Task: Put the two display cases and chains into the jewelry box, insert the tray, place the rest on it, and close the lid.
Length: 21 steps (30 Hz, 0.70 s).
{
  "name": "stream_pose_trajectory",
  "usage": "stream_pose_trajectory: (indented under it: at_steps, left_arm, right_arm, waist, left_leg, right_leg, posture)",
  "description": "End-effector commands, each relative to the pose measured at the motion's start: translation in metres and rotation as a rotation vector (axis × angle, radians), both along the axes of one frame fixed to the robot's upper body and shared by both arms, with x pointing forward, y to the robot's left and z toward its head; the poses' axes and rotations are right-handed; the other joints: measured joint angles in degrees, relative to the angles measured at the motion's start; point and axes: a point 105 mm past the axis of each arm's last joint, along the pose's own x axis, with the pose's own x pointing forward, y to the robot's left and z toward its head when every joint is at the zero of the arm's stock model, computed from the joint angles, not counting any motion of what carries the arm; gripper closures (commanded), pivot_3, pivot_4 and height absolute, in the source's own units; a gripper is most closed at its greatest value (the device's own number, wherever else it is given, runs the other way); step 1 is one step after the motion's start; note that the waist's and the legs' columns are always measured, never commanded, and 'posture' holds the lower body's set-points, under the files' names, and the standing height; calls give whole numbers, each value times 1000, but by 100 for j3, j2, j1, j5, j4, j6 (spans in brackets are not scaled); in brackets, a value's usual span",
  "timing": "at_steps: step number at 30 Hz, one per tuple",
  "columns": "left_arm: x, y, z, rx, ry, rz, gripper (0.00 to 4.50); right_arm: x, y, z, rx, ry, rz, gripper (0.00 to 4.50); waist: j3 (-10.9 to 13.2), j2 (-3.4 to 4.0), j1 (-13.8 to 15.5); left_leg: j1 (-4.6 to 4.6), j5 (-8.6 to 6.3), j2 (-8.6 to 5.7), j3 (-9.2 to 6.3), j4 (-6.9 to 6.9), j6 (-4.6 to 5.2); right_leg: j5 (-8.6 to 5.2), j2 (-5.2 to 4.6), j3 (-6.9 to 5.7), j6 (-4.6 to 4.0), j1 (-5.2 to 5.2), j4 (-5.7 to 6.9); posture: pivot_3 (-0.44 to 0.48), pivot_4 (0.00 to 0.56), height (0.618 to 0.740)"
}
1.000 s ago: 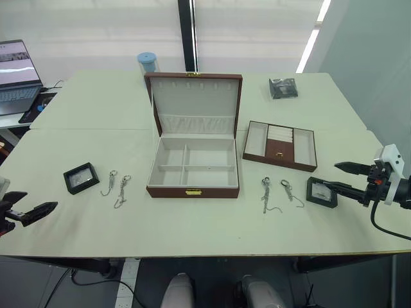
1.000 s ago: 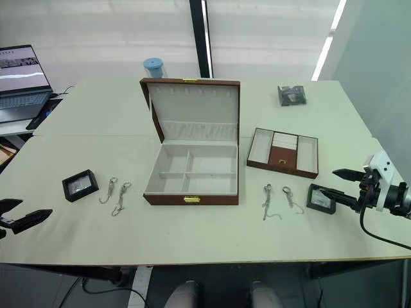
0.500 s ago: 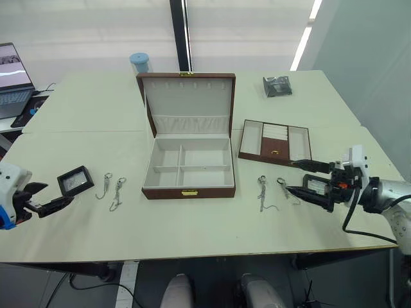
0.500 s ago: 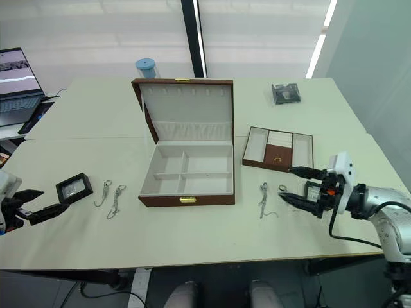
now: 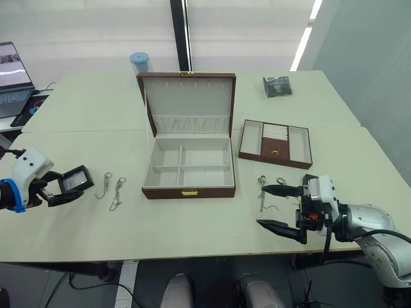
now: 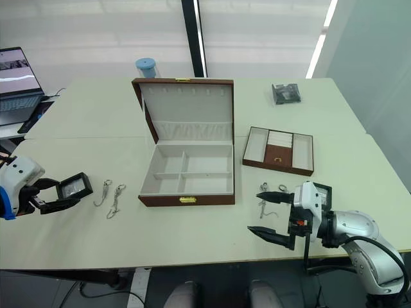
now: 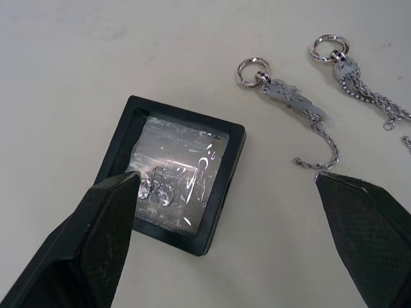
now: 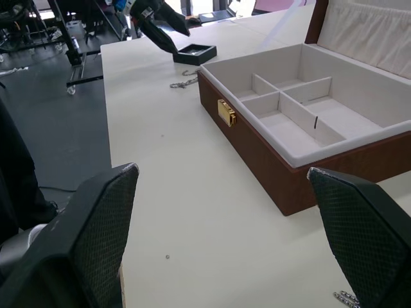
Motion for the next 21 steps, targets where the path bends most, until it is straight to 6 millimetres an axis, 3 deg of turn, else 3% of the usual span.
stream_pose_trajectory:
  at_steps: [1,11,14,21]
  left_arm:
    - [3,-2,-2,-9,14,-13,0]
    - [3,-1,-23,-8,77,-5,0]
    - [3,0,-25,-8,74,1,575]
    - [4,2,-22,-14,54,10,2769]
  right_arm:
    - [-4,5,8,-1,-78,16,21]
    - [-1,7,4,-7,-84,1,21]
    - [-1,7,3,-10,-80,1,0]
    - [-1,7,2,-13,-80,12,0]
  waist:
    - [0,0,-6]
    - [-3,-6,-14]
    - [-5,-8,-10]
    - [-6,-10,-13]
  left_leg:
    - [0,0,0,2,0,0]
    - [-10,0,10,15,2,0]
    - [-11,0,9,15,4,0]
    - [-10,0,9,16,4,0]
  right_leg:
    - [0,3,3,0,-2,0]
    - [1,22,18,-1,-35,21]
    - [1,23,18,-1,-34,22]
    - [1,22,20,-2,-35,24]
  posture:
    - [0,150,740]
    - [0,150,740]
    - [0,150,740]
    - [0,150,740]
